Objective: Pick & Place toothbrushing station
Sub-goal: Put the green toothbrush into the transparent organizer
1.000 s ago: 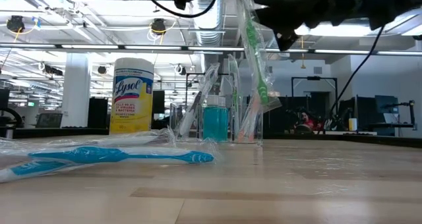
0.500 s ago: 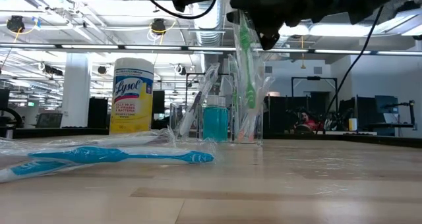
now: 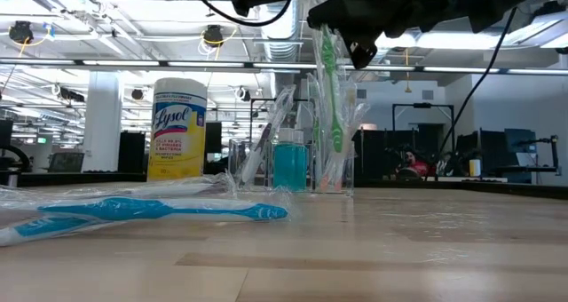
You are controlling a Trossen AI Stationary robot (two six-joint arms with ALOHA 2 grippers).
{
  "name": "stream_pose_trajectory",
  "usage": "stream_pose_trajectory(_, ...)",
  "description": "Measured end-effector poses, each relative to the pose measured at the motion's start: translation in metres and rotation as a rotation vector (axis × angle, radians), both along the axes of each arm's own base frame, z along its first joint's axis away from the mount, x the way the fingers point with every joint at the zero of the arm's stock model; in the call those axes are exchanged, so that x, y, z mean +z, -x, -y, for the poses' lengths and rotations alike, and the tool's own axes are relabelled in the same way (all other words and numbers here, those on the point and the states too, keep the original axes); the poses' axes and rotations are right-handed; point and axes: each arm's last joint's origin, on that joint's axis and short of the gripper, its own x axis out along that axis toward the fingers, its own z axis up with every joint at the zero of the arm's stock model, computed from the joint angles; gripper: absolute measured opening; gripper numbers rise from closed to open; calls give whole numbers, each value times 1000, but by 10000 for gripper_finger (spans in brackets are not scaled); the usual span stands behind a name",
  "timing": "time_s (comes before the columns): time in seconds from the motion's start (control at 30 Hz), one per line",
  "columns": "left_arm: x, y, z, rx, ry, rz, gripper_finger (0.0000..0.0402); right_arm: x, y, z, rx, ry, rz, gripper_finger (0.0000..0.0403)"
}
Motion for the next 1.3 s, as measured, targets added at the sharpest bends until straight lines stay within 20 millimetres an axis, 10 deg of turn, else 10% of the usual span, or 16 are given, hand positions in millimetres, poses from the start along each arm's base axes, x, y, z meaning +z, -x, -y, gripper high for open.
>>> stream_pose_trajectory(0.67, 8, 27, 2, 82, 55, 41, 57, 8, 6, 4, -55, 53, 3, 5)
stream_pose_trajectory(1.3, -13, 84, -2, 46, 255, 52, 62, 19, 18, 54, -335, 158, 15, 5)
